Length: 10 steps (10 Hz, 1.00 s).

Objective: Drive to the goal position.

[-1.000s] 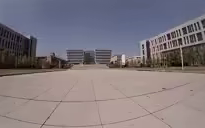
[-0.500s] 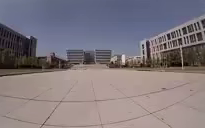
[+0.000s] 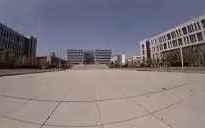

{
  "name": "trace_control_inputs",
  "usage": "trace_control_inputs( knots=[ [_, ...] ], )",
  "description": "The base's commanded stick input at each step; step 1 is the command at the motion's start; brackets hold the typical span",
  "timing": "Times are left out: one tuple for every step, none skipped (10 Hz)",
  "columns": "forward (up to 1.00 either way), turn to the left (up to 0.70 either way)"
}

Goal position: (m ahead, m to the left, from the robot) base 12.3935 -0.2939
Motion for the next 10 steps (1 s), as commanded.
trace_control_inputs(
  knots=[
    [0.04,0.00],
    [0.04,0.00],
    [0.04,0.00],
    [0.04,0.00],
    [0.04,0.00],
    [0.04,0.00],
    [0.04,0.00],
    [0.04,0.00],
    [0.04,0.00],
    [0.04,0.00]
  ],
)
